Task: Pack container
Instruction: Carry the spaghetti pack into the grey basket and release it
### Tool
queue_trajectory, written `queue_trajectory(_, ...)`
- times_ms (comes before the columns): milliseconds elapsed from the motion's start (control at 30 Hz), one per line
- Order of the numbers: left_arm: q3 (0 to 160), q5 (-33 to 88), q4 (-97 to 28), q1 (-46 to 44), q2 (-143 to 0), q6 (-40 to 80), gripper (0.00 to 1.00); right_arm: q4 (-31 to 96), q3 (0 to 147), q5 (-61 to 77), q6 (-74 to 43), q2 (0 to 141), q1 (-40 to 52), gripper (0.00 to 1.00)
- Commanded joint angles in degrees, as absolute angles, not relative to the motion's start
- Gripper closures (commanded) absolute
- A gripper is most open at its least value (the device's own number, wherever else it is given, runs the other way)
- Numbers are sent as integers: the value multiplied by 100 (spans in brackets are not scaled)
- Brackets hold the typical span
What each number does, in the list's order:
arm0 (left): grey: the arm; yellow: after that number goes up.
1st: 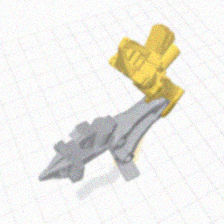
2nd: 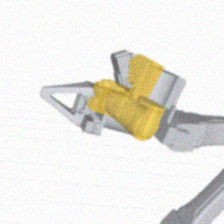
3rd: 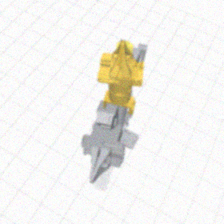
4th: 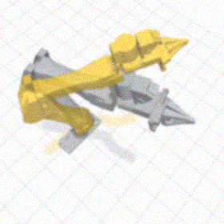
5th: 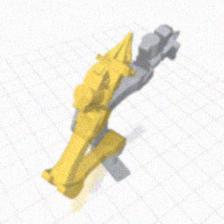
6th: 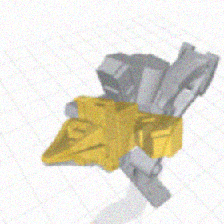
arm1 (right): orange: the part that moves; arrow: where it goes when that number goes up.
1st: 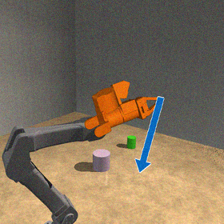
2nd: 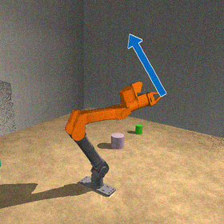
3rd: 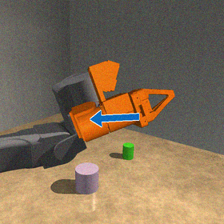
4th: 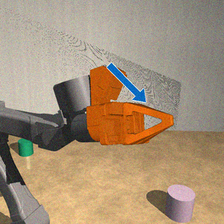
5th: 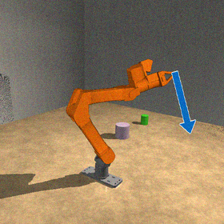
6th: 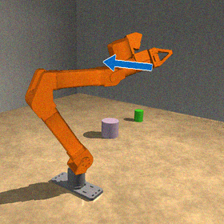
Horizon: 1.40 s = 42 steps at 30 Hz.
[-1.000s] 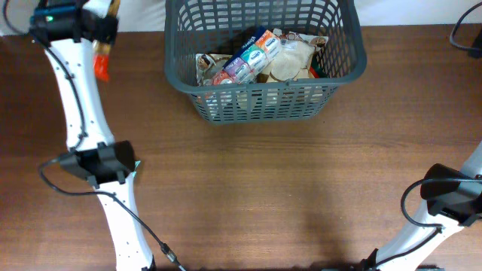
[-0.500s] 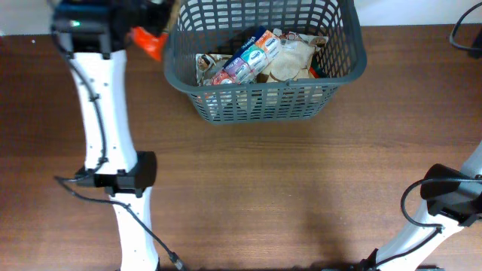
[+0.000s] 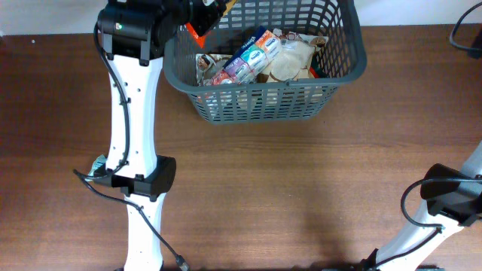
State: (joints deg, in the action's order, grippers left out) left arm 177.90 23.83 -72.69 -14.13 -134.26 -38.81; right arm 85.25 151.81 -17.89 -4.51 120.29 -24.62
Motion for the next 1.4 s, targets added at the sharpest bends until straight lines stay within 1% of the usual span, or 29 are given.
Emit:
queue_trajectory(0, 17712, 2641, -7194, -1422, -13117, -3959, 98, 8508, 15189, -1800, -497, 11963, -2482, 1)
queue_trajectory(167, 16977, 2980, -7225, -1422, -13117, -3955, 98, 8508, 15189, -1800, -497, 11963, -2482, 1)
queue_trajectory(367, 16129, 2982, -7074, -1422, -13117, -3953, 98, 8508, 15189, -1800, -497, 11963, -2482, 1)
queue_trajectory(767, 14960, 2976, -6993, -1422, -13124, -3953, 98, 8508, 15189, -1800, -497, 11963, -2482, 1)
queue_trajectory(1067, 14724, 2956, -7002, -1422, -13124, -3953, 98, 8508, 15189, -1800, -497, 11963, -2482, 1)
queue_trajectory(1367, 14702, 2718, -7417, -1422, -13124, -3953, 98, 8508, 15189, -1800, -497, 11963, -2482, 1)
